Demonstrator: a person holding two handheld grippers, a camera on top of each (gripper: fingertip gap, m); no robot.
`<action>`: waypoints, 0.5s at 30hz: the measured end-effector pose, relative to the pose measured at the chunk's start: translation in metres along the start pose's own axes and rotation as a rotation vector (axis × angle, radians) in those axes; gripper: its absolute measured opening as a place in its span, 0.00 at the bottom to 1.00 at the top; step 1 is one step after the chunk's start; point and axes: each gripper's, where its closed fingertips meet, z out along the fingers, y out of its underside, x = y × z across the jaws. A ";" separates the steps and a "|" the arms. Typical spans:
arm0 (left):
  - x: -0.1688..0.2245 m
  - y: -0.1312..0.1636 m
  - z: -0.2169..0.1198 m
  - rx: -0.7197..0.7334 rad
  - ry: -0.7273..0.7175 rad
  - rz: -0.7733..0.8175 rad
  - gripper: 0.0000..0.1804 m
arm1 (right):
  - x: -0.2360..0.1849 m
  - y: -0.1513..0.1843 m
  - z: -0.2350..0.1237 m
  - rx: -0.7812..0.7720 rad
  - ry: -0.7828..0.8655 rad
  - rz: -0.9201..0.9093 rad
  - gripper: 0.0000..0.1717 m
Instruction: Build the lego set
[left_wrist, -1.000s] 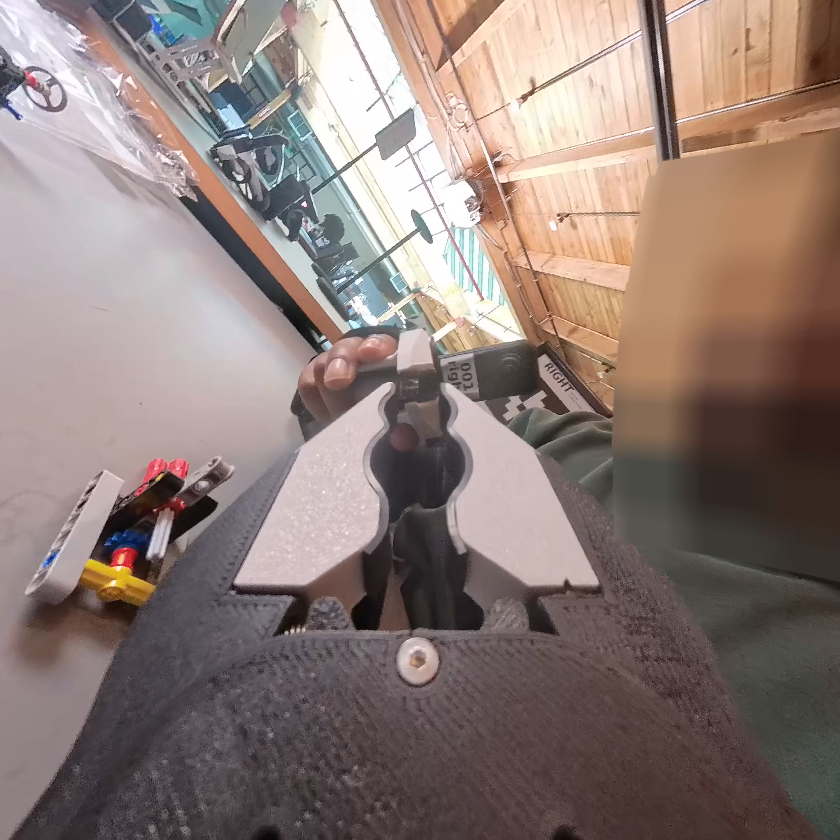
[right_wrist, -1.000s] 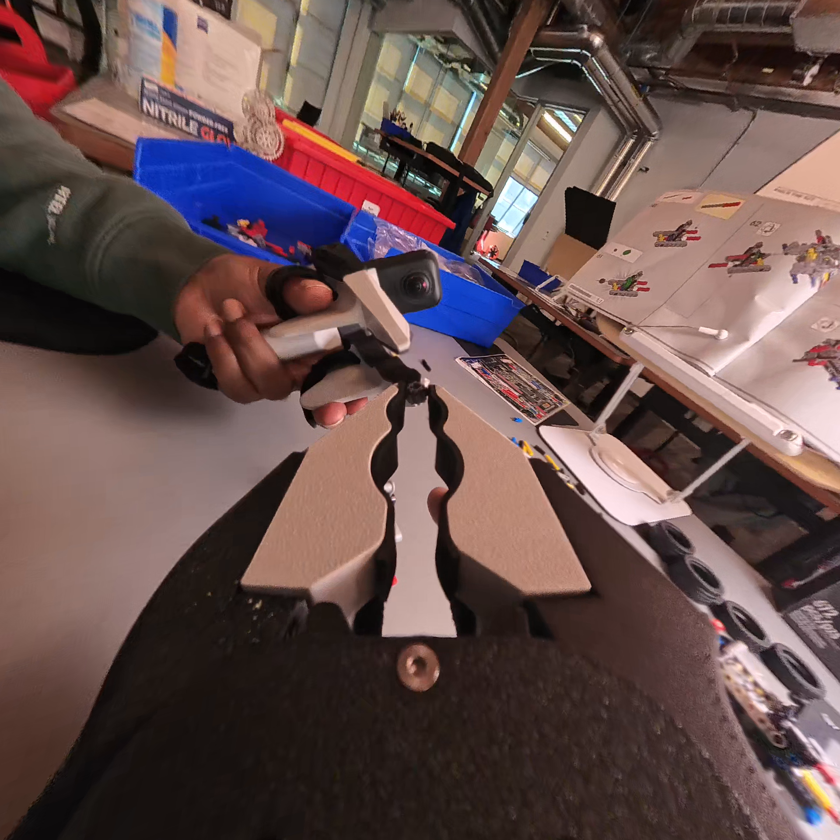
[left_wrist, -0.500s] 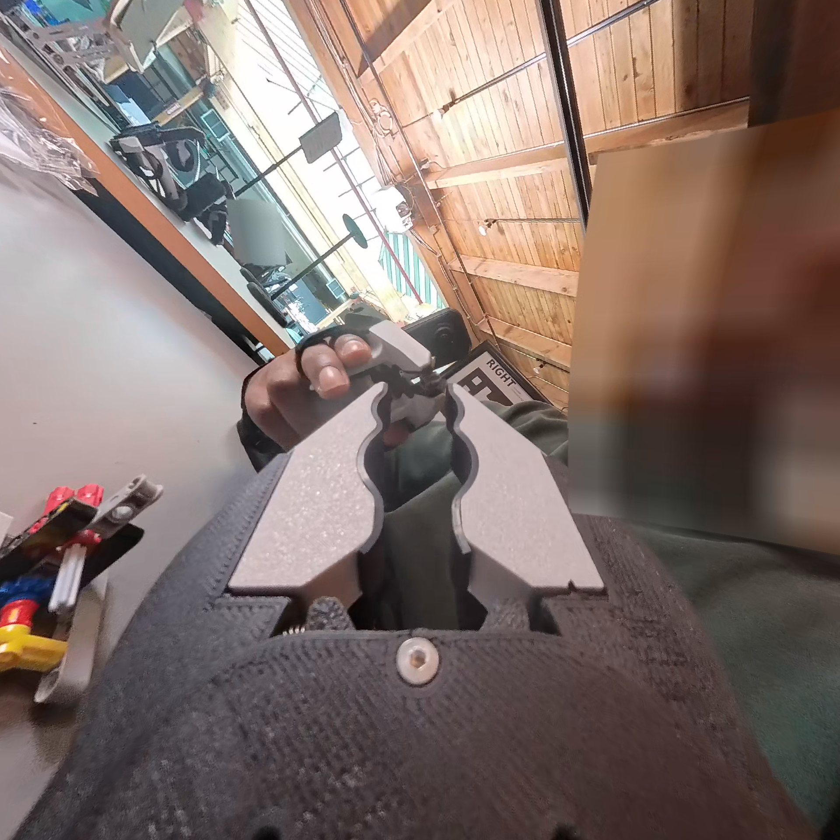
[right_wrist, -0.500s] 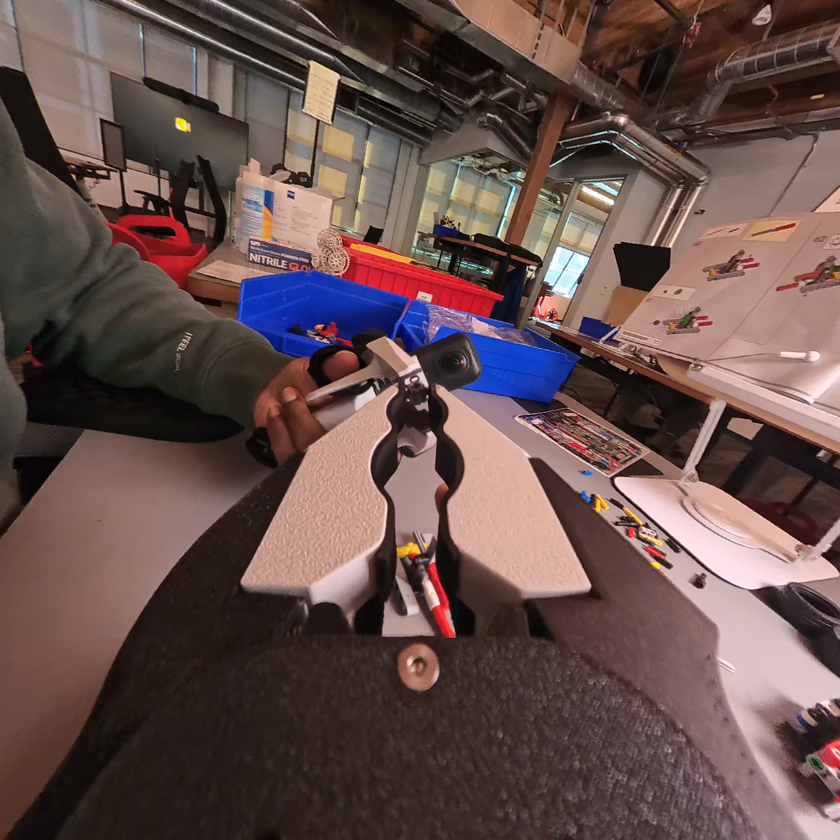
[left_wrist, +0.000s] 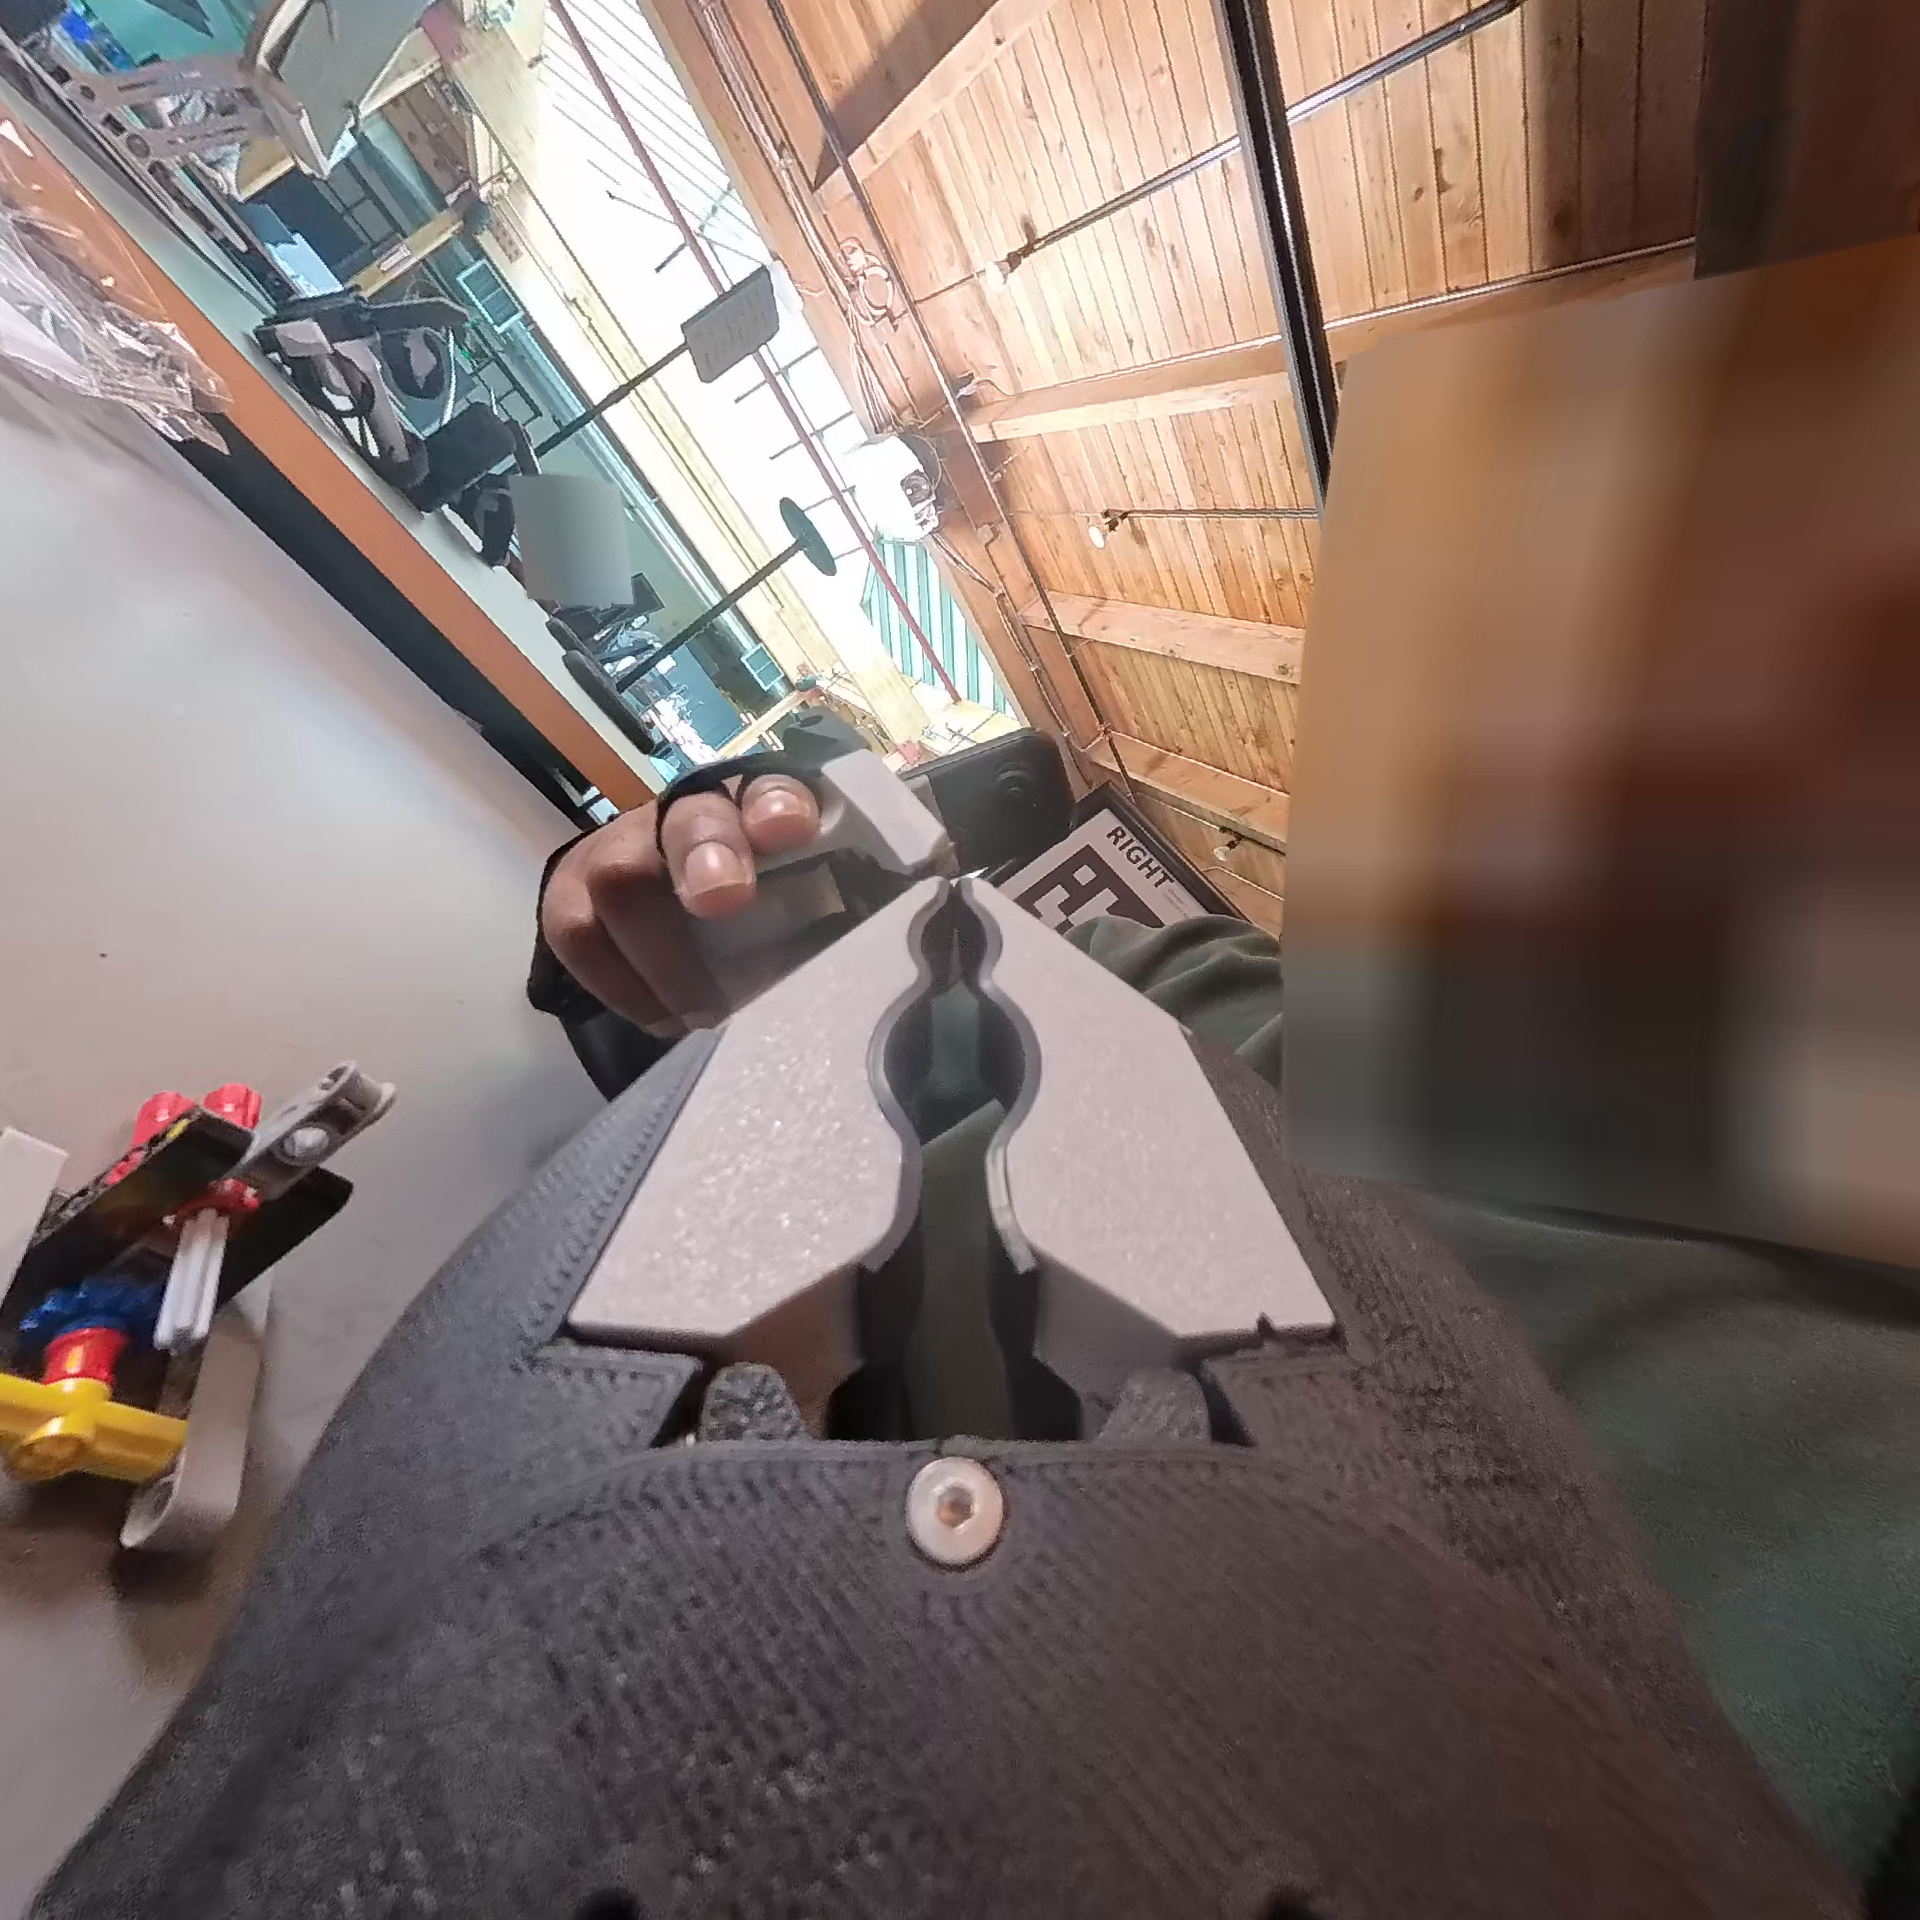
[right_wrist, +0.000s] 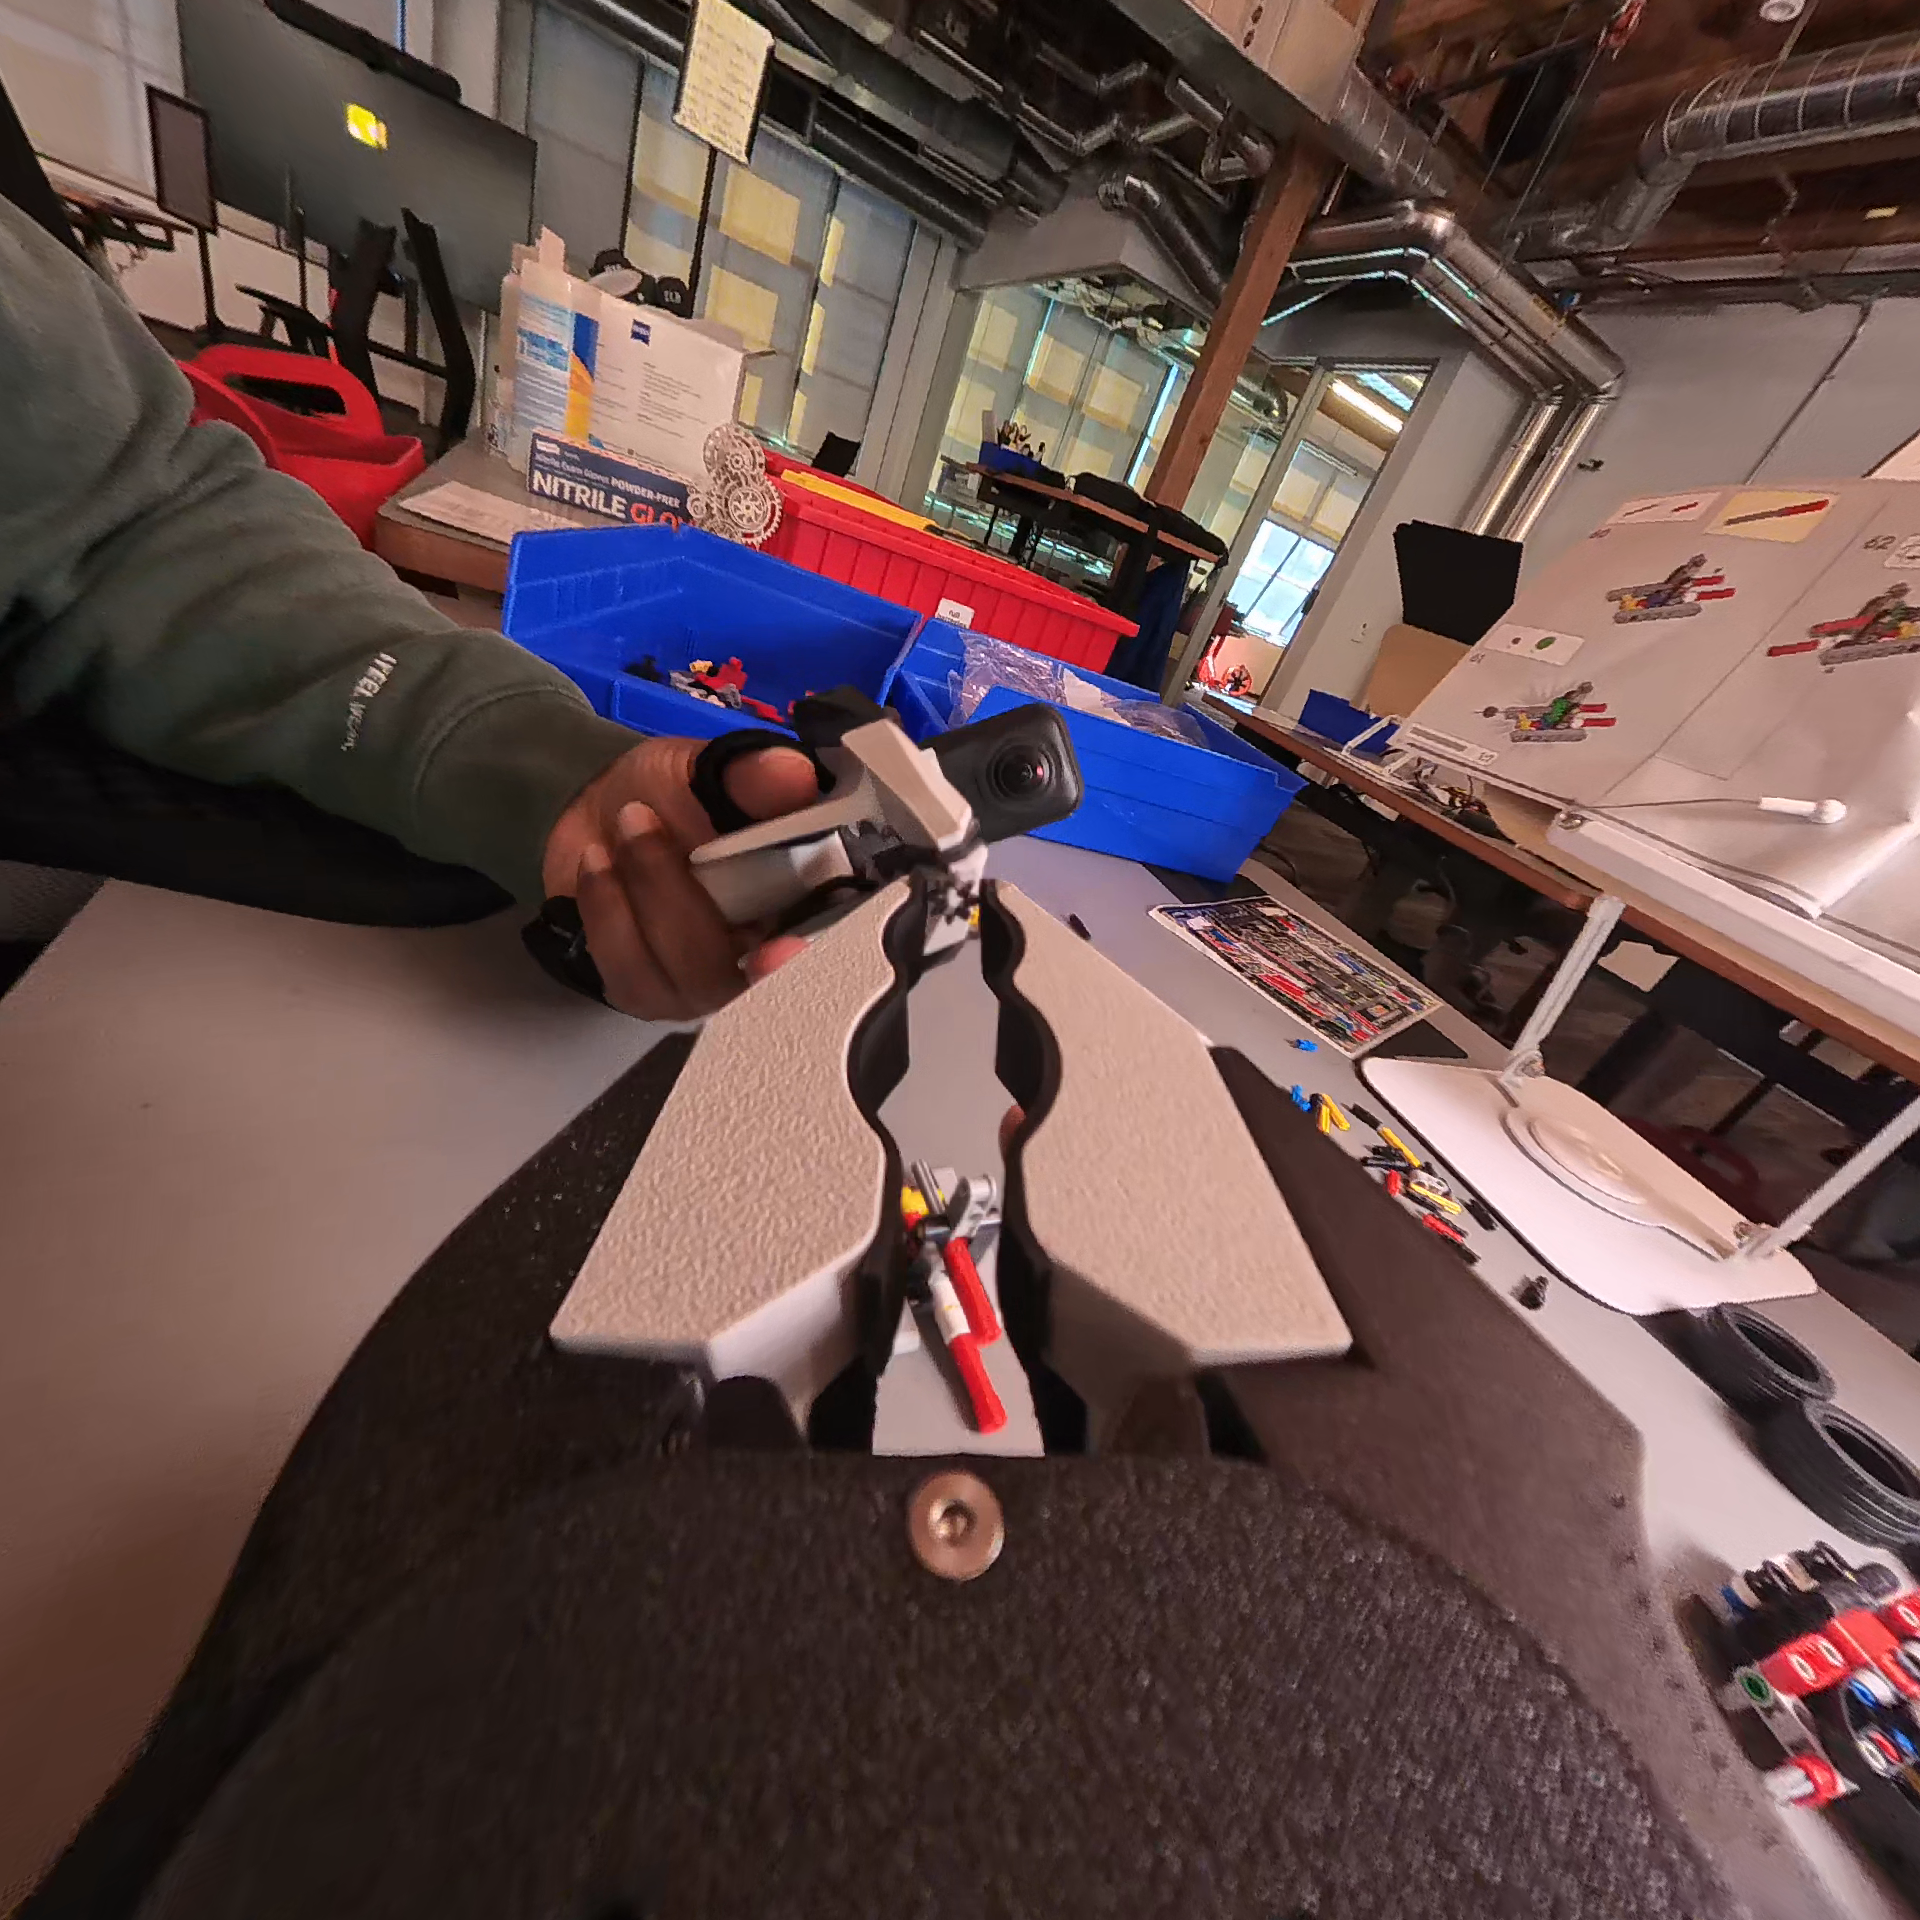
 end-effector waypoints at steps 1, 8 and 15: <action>0.000 0.000 -0.001 0.000 -0.002 0.001 0.00 | 0.001 0.002 0.000 -0.009 0.003 -0.006 0.05; -0.014 -0.003 -0.008 0.001 -0.101 0.036 0.06 | 0.001 0.003 0.001 -0.009 0.008 -0.018 0.05; -0.005 0.017 0.002 -0.098 -0.034 0.008 0.06 | -0.010 0.003 0.002 -0.005 -0.042 -0.039 0.05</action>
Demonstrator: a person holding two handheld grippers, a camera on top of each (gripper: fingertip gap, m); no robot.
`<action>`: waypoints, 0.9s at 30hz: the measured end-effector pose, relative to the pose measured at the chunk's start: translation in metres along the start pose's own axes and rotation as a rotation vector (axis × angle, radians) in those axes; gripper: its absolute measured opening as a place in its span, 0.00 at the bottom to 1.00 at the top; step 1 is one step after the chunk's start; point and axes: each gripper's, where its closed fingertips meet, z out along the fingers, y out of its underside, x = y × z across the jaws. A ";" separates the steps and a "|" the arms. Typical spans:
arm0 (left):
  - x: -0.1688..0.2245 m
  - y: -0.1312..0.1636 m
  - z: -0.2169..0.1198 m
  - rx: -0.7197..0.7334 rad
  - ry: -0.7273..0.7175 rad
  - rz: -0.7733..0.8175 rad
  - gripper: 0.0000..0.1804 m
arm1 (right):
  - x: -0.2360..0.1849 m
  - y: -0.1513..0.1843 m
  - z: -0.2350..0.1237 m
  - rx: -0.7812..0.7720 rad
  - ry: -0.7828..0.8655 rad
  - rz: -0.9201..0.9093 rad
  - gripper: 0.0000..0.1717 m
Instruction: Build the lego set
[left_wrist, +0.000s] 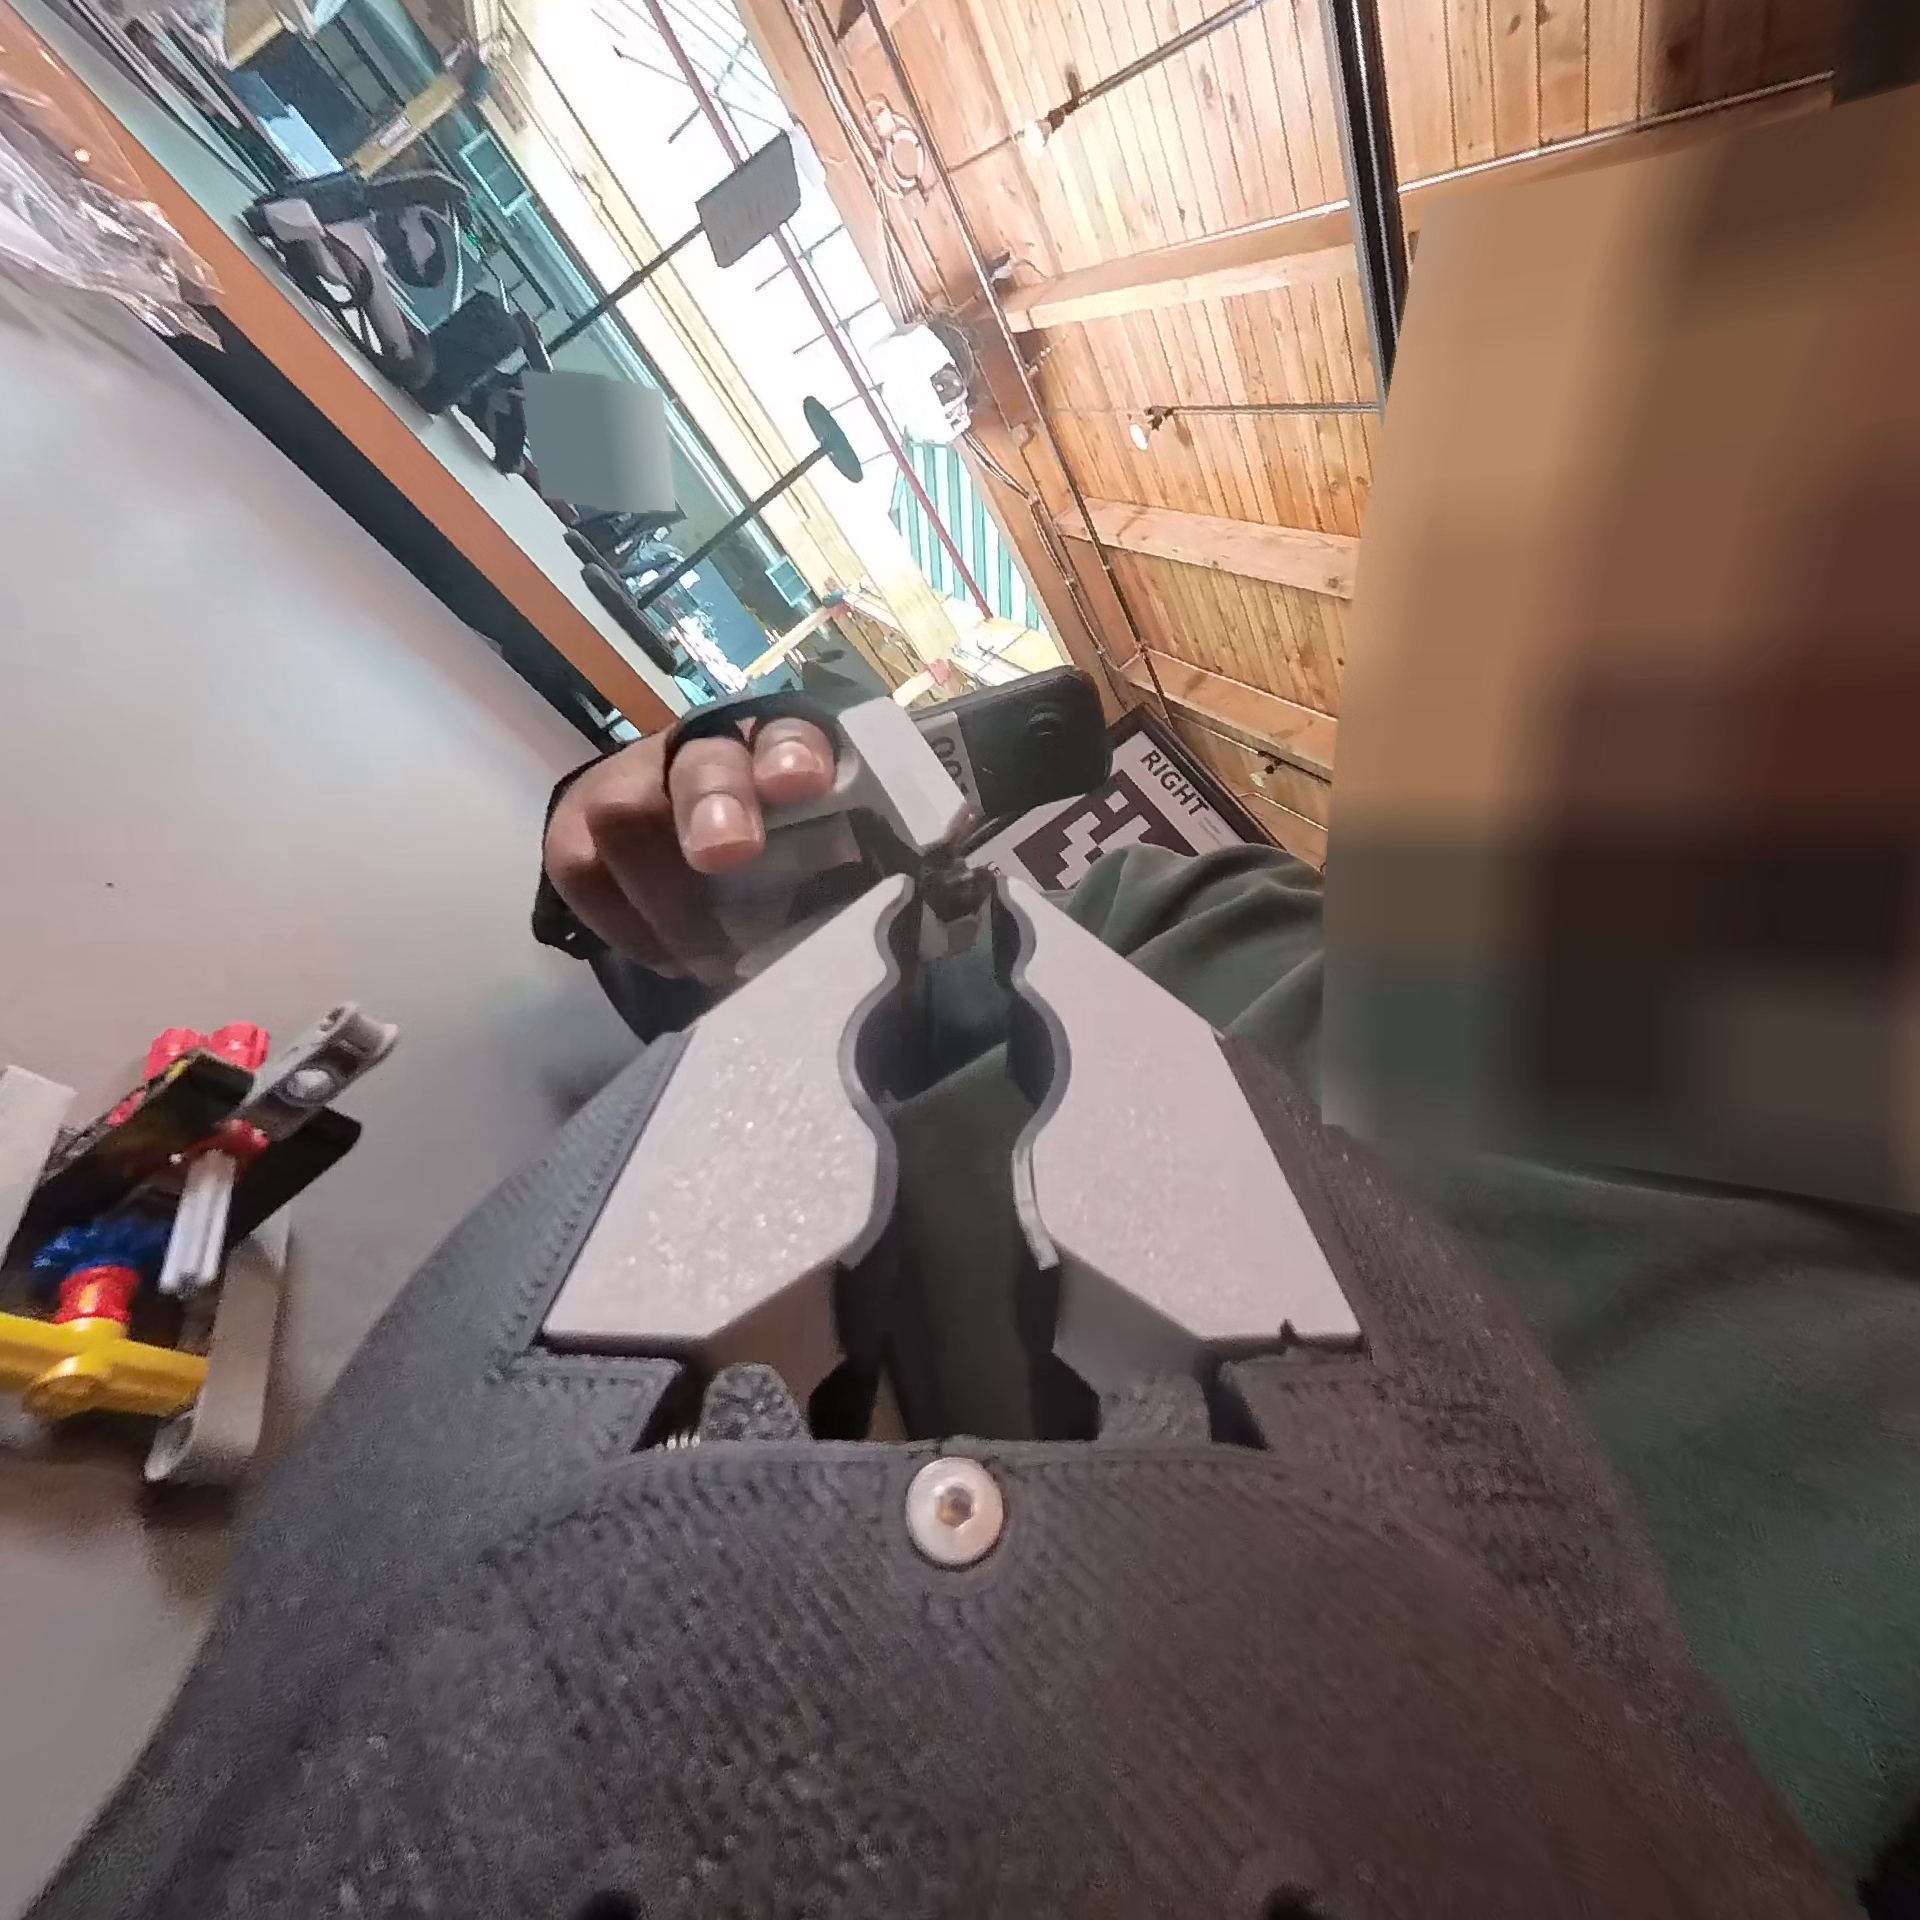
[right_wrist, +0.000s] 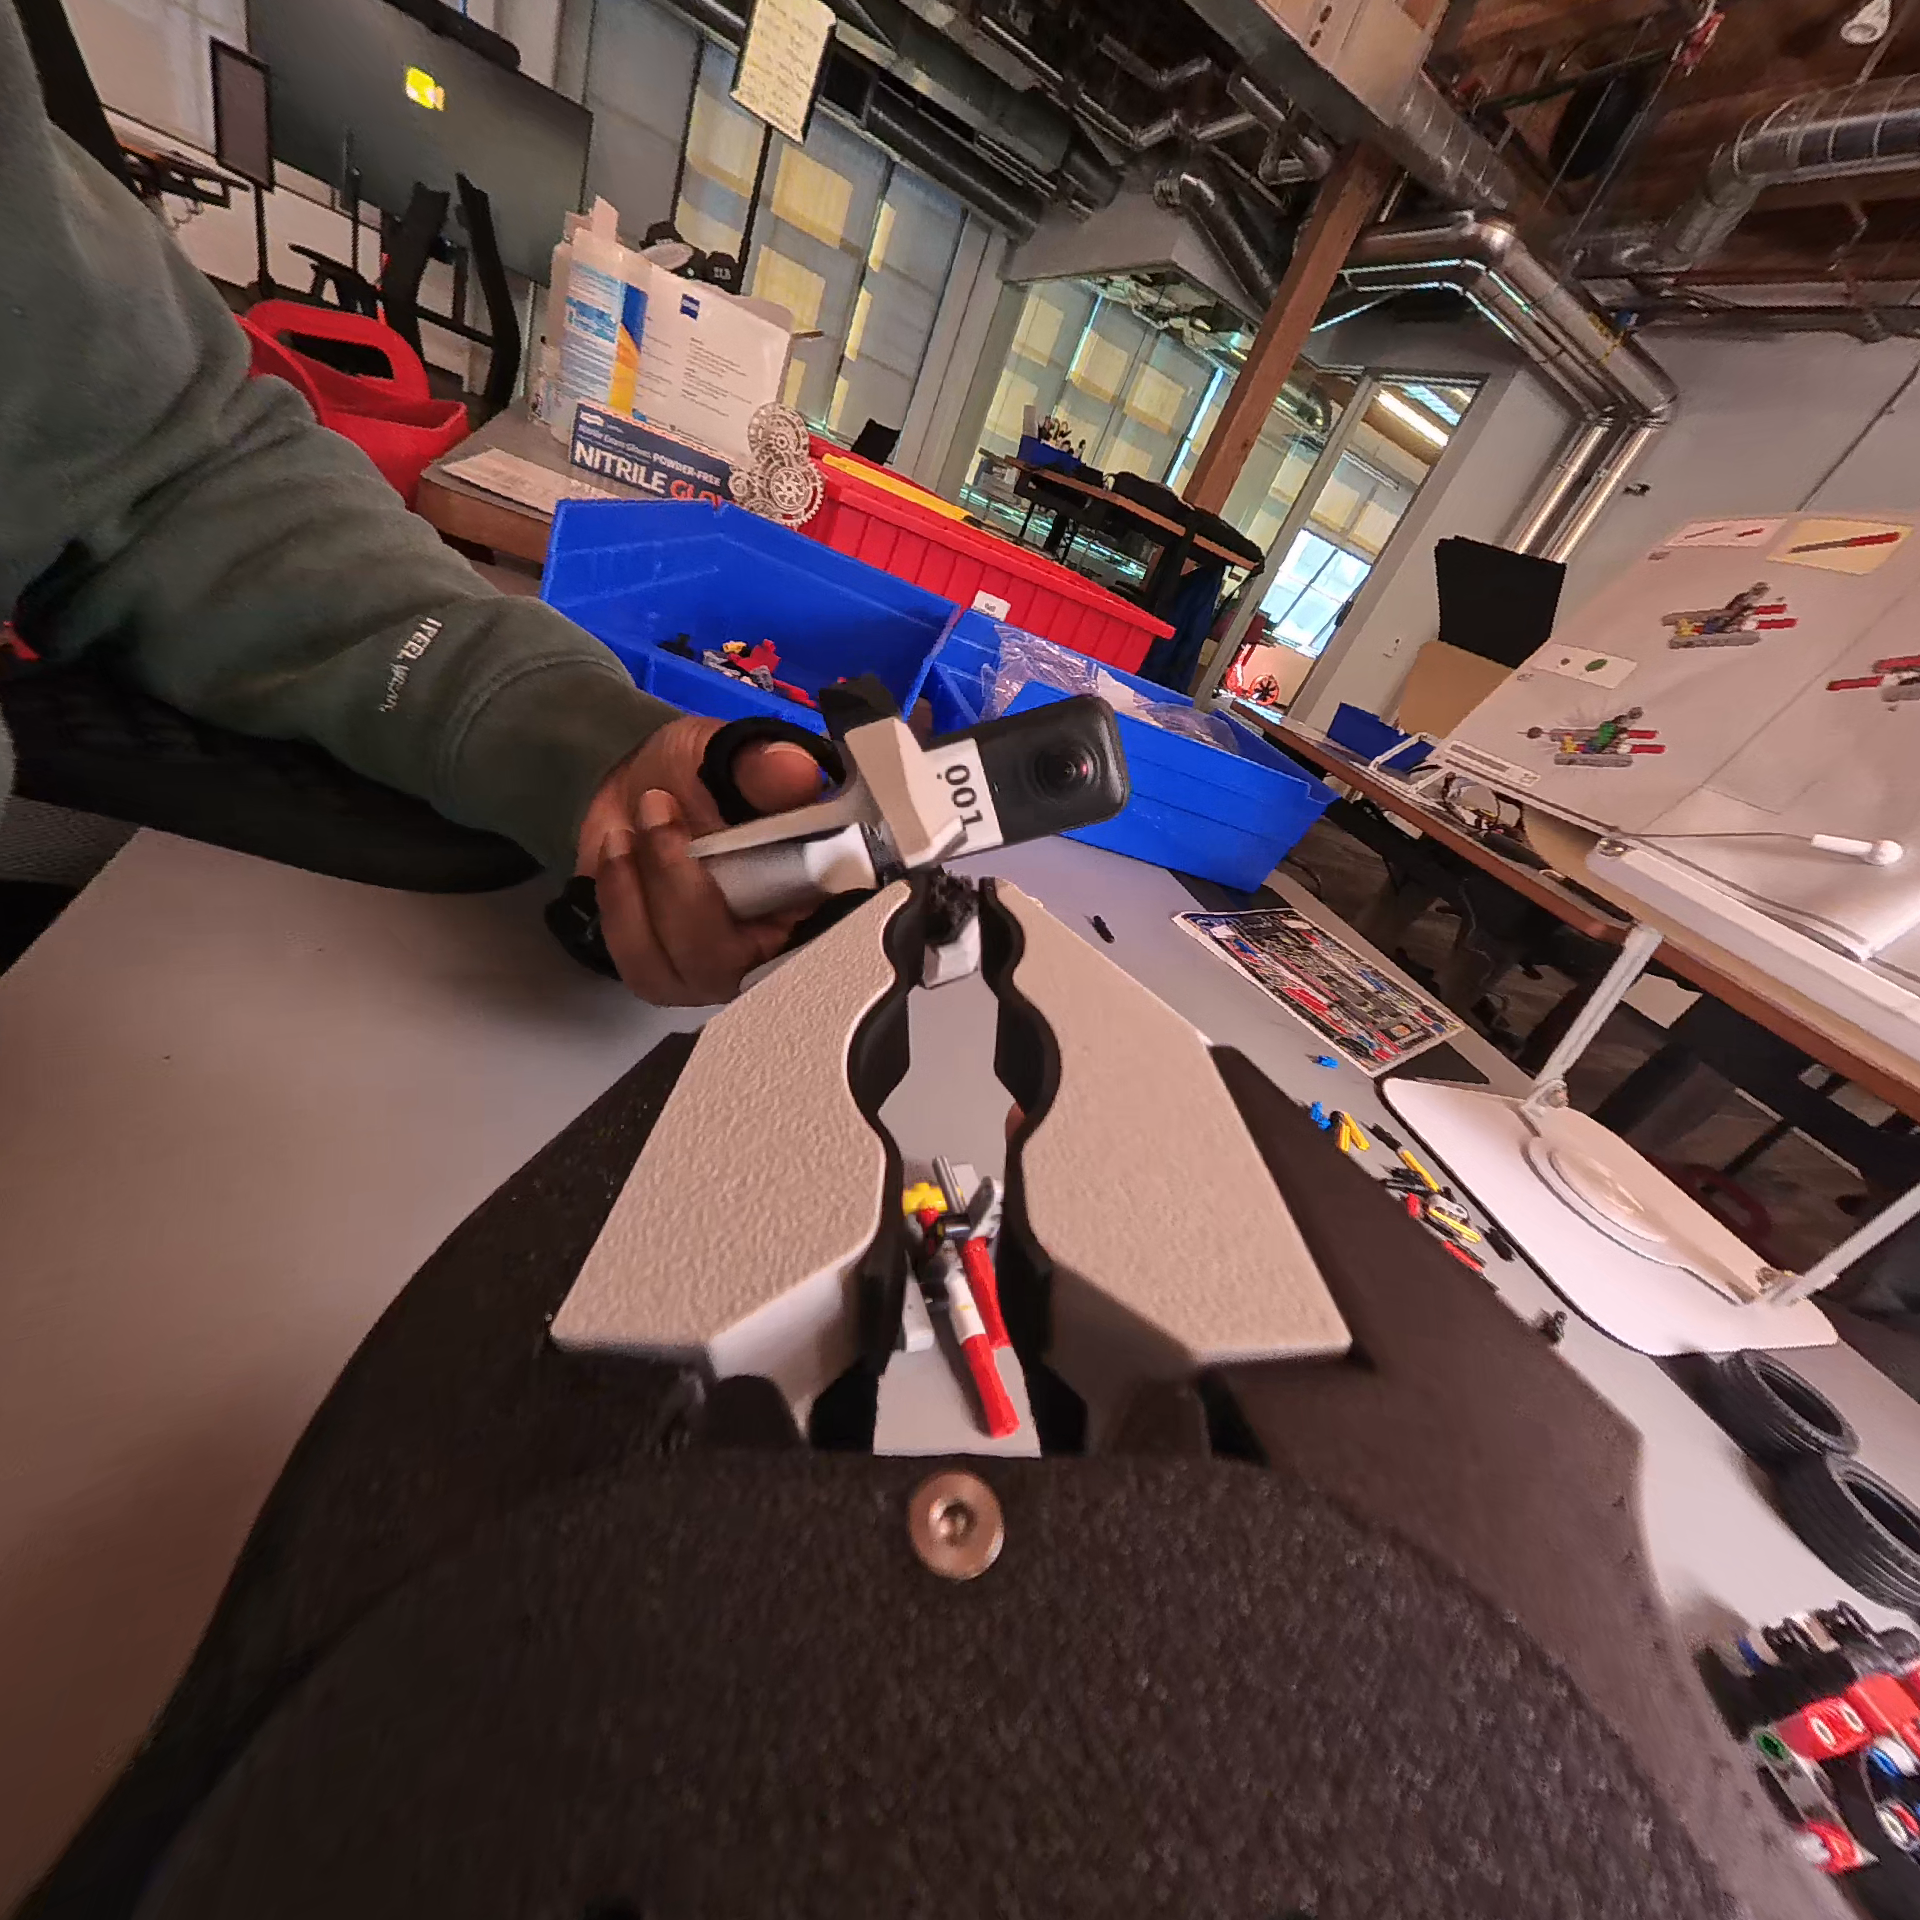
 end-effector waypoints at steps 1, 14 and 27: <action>0.000 0.001 0.000 -0.003 0.006 -0.005 0.05 | -0.001 0.000 0.000 0.001 -0.004 -0.003 0.05; 0.008 0.004 0.001 -0.022 0.069 -0.025 0.04 | -0.013 -0.007 -0.004 0.035 -0.075 -0.036 0.05; 0.005 0.012 -0.001 -0.101 0.013 0.058 0.05 | -0.018 -0.004 -0.005 0.019 -0.103 -0.069 0.05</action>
